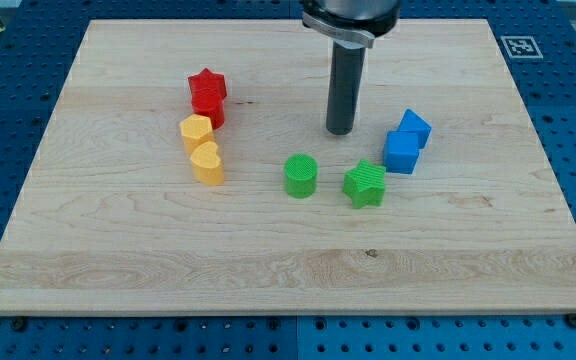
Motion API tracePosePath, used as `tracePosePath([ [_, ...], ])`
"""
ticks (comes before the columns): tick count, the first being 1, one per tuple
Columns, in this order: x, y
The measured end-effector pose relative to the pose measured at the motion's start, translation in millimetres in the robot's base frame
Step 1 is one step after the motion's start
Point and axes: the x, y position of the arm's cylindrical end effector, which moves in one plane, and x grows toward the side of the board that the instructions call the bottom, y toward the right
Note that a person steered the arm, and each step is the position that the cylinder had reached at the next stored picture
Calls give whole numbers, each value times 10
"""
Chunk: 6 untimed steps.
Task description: Move the blue cube right side of the green star
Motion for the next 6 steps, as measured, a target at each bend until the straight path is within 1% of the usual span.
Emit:
tracePosePath([
  [1, 171, 114],
  [4, 133, 737],
  [6, 397, 747],
])
